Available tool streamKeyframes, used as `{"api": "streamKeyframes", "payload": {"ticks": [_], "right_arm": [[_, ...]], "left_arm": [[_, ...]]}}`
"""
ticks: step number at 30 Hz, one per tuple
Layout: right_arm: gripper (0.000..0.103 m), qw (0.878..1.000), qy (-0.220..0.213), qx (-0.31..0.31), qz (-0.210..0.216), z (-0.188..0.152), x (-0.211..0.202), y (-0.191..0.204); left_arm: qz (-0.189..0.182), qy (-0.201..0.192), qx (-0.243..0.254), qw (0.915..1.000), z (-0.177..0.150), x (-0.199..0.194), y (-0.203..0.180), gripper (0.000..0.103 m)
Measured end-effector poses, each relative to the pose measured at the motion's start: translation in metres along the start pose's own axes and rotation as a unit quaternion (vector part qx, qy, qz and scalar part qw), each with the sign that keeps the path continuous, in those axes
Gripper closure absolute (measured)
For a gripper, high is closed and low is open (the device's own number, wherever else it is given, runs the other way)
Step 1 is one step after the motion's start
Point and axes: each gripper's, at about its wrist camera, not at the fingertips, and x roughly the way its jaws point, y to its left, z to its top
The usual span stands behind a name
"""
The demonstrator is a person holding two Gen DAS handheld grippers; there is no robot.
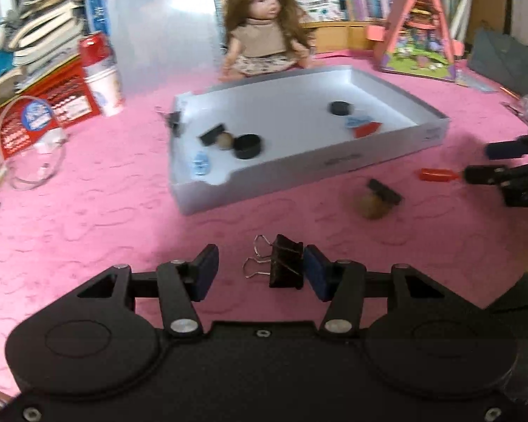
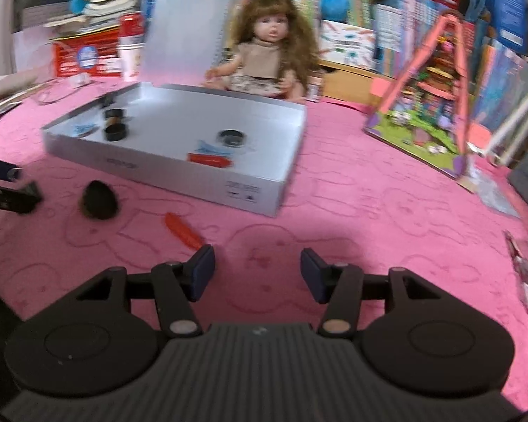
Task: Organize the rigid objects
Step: 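Move the left tool to the black binder clip and grasp it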
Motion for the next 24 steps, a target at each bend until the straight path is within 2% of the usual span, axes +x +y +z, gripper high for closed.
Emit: {"api": "streamKeyframes", "payload": {"ticks": [2, 4, 7, 10, 14, 18, 21, 24], "right_arm": [[0.035, 0.999, 0.001, 0.013, -0.031, 0.001, -0.002, -0.002], [0.035, 0.999, -0.002, 0.038, -0.036, 0.001, -0.006, -0.004], [0.035, 0.998, -0.012, 0.067, 0.005, 0.001, -0.014, -0.003], [0.035, 0.999, -0.005, 0.038, 0.02, 0.001, -0.011, 0.009], [0.035, 1.0, 0.006, 0.025, -0.003, 0.002, -0.002, 0.014], [0.035, 0.998, 0.009, 0.052, -0.044, 0.002, -0.003, 0.007], [0.035, 0.998, -0.002, 0.07, -0.002, 0.002, -0.01, 0.006], [0.035, 0.997, 0.005, 0.066, 0.033, 0.0, -0.009, 0.013]], "left_arm": [[0.002, 0.0, -0.009, 1.0, 0.0, -0.003, 0.007, 0.052], [0.002, 0.005, -0.016, 0.9999, -0.001, -0.006, 0.01, 0.052], [-0.013, 0.002, -0.017, 0.9998, -0.003, -0.014, 0.011, 0.051], [-0.002, 0.011, -0.011, 0.9999, -0.008, -0.012, 0.011, 0.051], [0.0, 0.015, -0.033, 0.9994, -0.012, -0.013, 0.02, 0.049], [0.041, 0.009, -0.036, 0.9985, -0.012, -0.012, 0.028, 0.049], [0.063, 0.007, -0.051, 0.9967, -0.01, -0.012, 0.036, 0.049], [0.052, 0.002, -0.069, 0.9963, -0.01, -0.014, 0.039, 0.049]]}}
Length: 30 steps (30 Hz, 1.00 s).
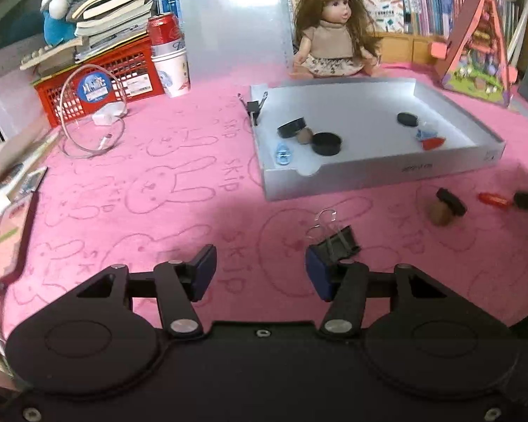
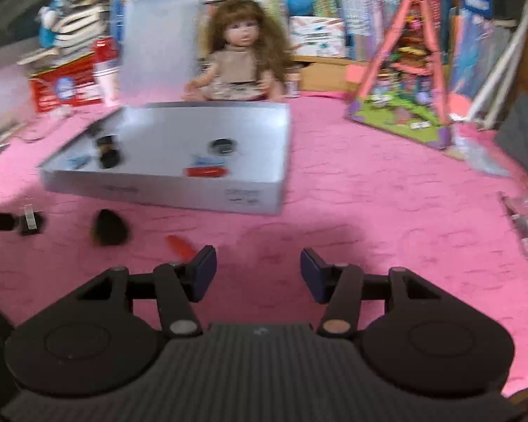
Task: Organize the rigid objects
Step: 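Move the left tool to the black binder clip and grasp it, then lift the black binder clip with the left tool toward the tray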
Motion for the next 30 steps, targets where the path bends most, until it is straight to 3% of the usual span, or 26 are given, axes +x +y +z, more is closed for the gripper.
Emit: {"api": "streamKeyframes", "payload": {"ticks": [4, 8, 16, 20, 21, 25, 30], "right_arm": [[0.035, 0.999, 0.004, -0.012, -0.04, -0.001, 0.008, 0.009], [0.035, 0.995, 0.0, 0.015, -0.095, 0.001, 0.007, 0.009], [0.035, 0.993, -0.028, 0.106, -0.054, -0.005, 0.0, 0.017], [0.035, 0.989, -0.041, 0.127, -0.056, -0.007, 0.007, 0.032], [0.035, 0.99, -0.041, 0.128, -0.054, -0.008, 0.009, 0.036], [0.038, 0.994, -0.046, 0.091, -0.05, -0.009, 0.013, 0.055], [0.044, 0.996, -0.037, 0.048, -0.059, -0.01, 0.01, 0.056]], "left_arm": [[-0.025, -0.007, -0.02, 0.9995, 0.001, -0.005, -0.004, 0.049], [-0.043, -0.015, -0.052, 0.9976, 0.001, -0.008, -0.013, 0.049], [-0.026, -0.011, -0.094, 0.9952, 0.004, 0.006, -0.034, 0.051], [-0.009, -0.015, -0.094, 0.9954, 0.001, 0.012, -0.042, 0.064], [-0.009, -0.013, -0.093, 0.9956, 0.0, 0.013, -0.043, 0.07], [-0.041, -0.025, -0.089, 0.9949, 0.0, 0.009, -0.04, 0.07], [-0.046, -0.045, -0.075, 0.9951, 0.003, 0.003, -0.041, 0.07]]}}
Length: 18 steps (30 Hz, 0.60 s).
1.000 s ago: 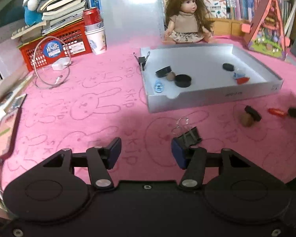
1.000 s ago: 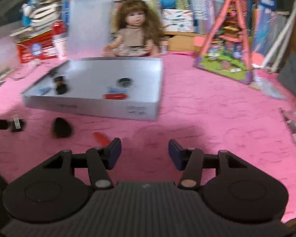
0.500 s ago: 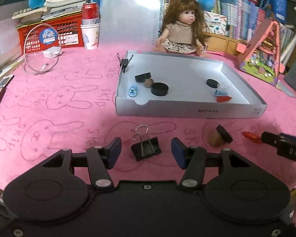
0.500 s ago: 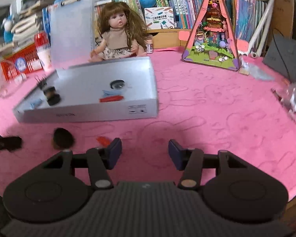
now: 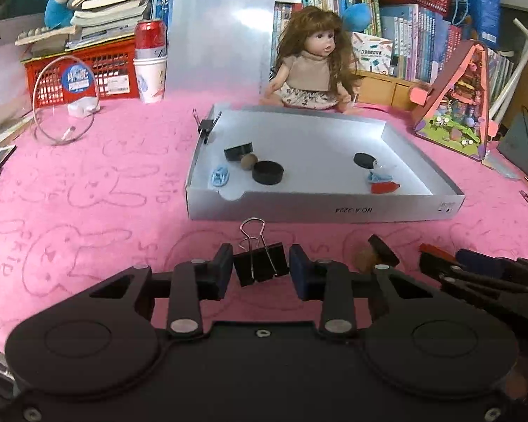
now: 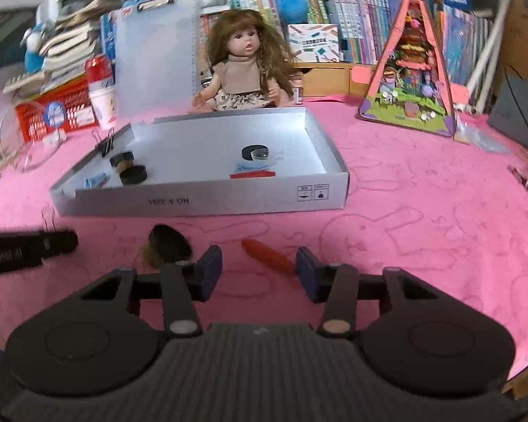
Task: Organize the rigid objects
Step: 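Lift the black binder clip with the left tool toward the tray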
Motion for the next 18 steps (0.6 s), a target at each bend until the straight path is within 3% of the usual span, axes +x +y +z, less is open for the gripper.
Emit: {"api": "streamKeyframes", "payload": {"ticks": [10, 18], "right_arm": [[0.044, 0.996, 0.012, 0.013, -0.082, 0.004, -0.001, -0.039], [0.043, 0.997, 0.024, 0.069, -0.032, 0.002, -0.011, -0.021]], "left_arm": [[0.009, 0.005, -0.004, 0.9999, 0.004, 0.005, 0.008, 0.07], [0.004, -0.005, -0.003, 1.0, 0.01, 0.005, 0.012, 0.07]]}}
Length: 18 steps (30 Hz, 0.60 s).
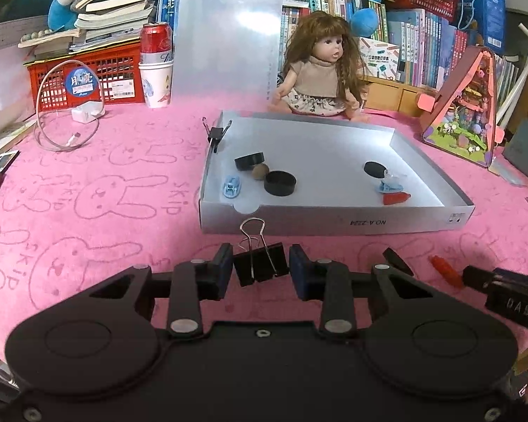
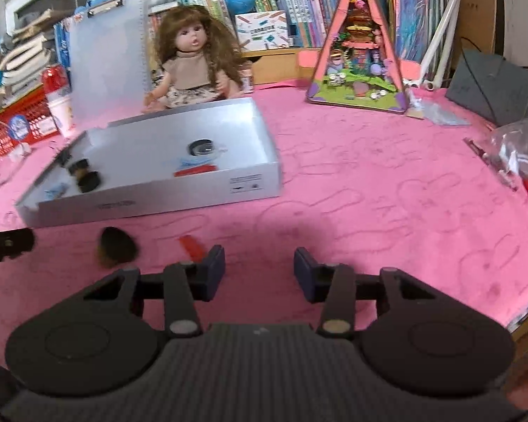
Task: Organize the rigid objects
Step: 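Lift the black binder clip with the left tool toward the tray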
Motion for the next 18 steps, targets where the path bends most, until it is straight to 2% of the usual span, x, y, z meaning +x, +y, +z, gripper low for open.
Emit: {"api": "streamKeyframes", "payload": {"ticks": [5, 9, 12, 14, 18], "right_arm": [[0.047, 1.0, -0.004, 0.004, 0.013, 0.001, -0.007, 0.011], [0.047, 0.999, 0.01, -0.044, 0.023, 0.0, -0.006, 0.019], [0.046, 0.998, 0.015, -0.062, 0.005, 0.0, 0.001, 0.016], [0.046, 0.997, 0.011, -0.074, -0.021, 0.003, 0.007, 0.012], [0.045, 0.997, 0.006, -0.065, -0.049, 0.012, 0.019, -0.005]], "left_arm": [[-0.008, -0.01, 0.0, 0.9999, 0.004, -0.001, 0.004, 0.07], [-0.011, -0.013, -0.005, 0.9998, 0.007, 0.0, 0.008, 0.07], [-0.01, -0.011, -0.009, 0.9998, 0.006, 0.0, 0.011, 0.07], [-0.009, -0.012, -0.01, 0.9998, 0.006, 0.0, 0.013, 0.07], [-0.004, -0.011, -0.012, 0.9999, 0.006, 0.001, 0.014, 0.07]]}}
